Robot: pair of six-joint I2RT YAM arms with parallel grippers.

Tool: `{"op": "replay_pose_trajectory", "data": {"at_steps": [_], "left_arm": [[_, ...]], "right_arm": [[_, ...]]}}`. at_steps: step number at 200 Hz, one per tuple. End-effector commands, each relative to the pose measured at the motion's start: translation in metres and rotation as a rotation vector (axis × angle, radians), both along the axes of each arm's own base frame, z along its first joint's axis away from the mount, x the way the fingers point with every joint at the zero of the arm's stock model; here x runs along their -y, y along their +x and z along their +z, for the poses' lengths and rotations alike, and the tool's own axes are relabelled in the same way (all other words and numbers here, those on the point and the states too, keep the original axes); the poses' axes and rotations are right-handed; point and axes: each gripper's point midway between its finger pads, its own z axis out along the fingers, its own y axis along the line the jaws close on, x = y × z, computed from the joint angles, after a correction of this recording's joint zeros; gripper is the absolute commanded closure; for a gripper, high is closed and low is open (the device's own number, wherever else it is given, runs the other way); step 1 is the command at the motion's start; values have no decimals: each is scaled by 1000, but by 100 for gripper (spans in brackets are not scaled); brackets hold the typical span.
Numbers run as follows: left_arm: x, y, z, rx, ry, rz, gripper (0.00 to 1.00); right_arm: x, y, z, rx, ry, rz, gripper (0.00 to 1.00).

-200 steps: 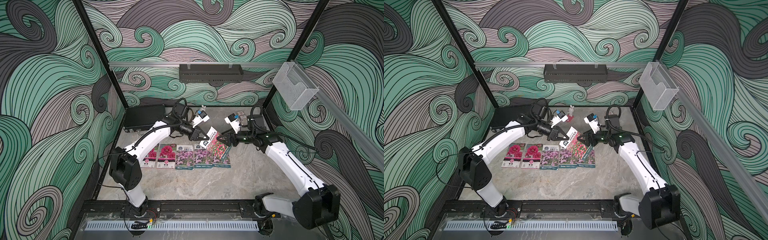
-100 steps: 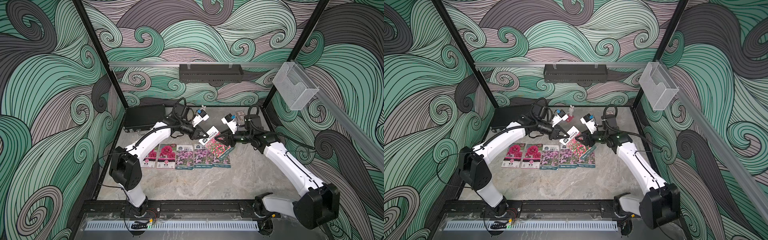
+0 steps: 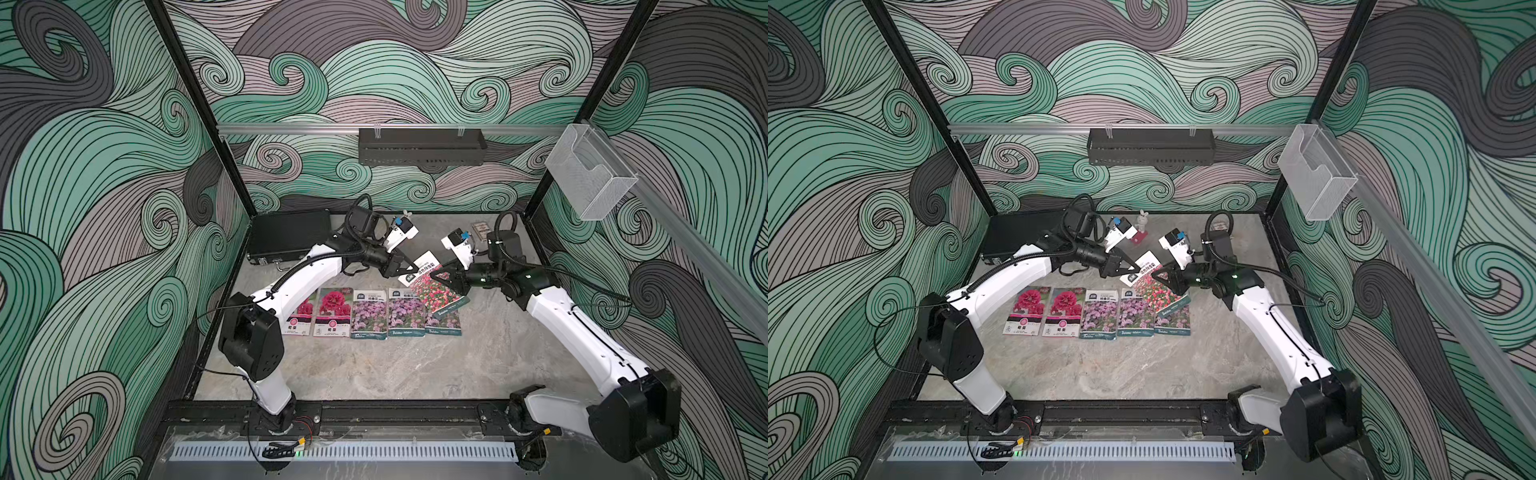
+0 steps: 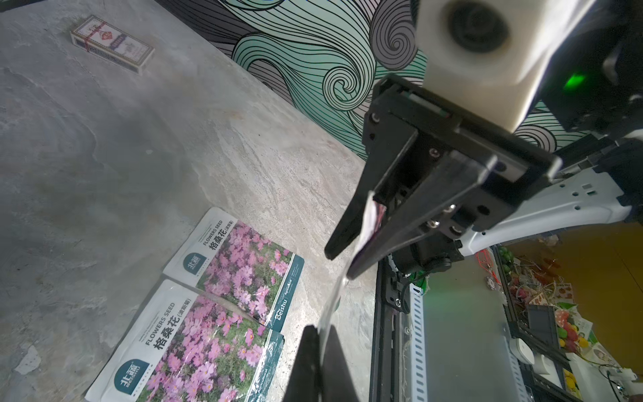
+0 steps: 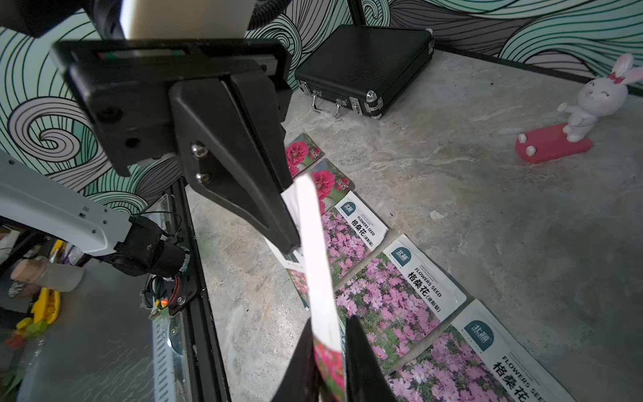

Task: Arrange the seed packets in a row
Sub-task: Pick up the seed packet from the center of the board, then place the seed packet at the center of the board.

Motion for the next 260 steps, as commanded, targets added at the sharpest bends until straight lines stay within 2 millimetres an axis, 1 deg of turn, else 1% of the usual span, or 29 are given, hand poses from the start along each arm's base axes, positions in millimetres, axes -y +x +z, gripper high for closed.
{"op": "replay_pose_trajectory", "data": {"at_steps": [1, 17, 53, 65, 72, 80, 93, 100, 104, 111, 132, 142, 153, 170, 191, 223, 246, 260], "left_arm": [[3, 6, 12, 36, -22, 10, 100], [3, 9, 12, 43, -20, 21, 100], [2, 18, 15, 61, -23, 54, 100], [2, 20, 17, 69, -27, 65, 100], [1, 22, 19, 76, -28, 76, 100], [1, 25, 20, 85, -26, 93, 92], [-1, 29, 23, 100, -24, 123, 88], [-3, 33, 26, 114, -20, 145, 80], [-4, 35, 28, 121, -21, 155, 75], [-5, 37, 30, 130, -22, 172, 68], [-13, 50, 37, 171, -10, 265, 54], [-17, 56, 39, 180, -14, 313, 51], [-20, 62, 40, 180, -17, 364, 50], [-24, 67, 41, 160, -12, 413, 50], [-27, 70, 41, 132, -14, 464, 50], [-36, 72, 46, 106, -32, 560, 50], [-45, 71, 51, 110, -45, 622, 50], [-48, 66, 54, 110, -58, 640, 50]], "right_arm": [[2, 1, 2, 27, -8, -20, 87], [4, 3, 2, 30, -17, -33, 91], [8, 2, 1, 34, -28, -59, 94], [12, 3, 0, 39, -40, -84, 100], [14, 4, 1, 42, -43, -96, 100], [18, 6, 1, 44, -50, -124, 100], [26, 9, 0, 35, -52, -166, 100], [32, 13, -2, 29, -54, -195, 100], [37, 15, -4, 22, -59, -223, 100], [46, 18, -6, 5, -57, -262, 100], [77, 29, -12, -68, -20, -388, 100], [94, 34, -16, -109, -4, -455, 100], [111, 37, -20, -153, 2, -520, 100], [134, 38, -34, -220, -21, -612, 100], [155, 40, -52, -308, -25, -697, 100], [173, 37, -82, -402, -63, -769, 100], [180, 33, -106, -460, -103, -794, 100], [184, 31, -120, -491, -131, -804, 100]]}}
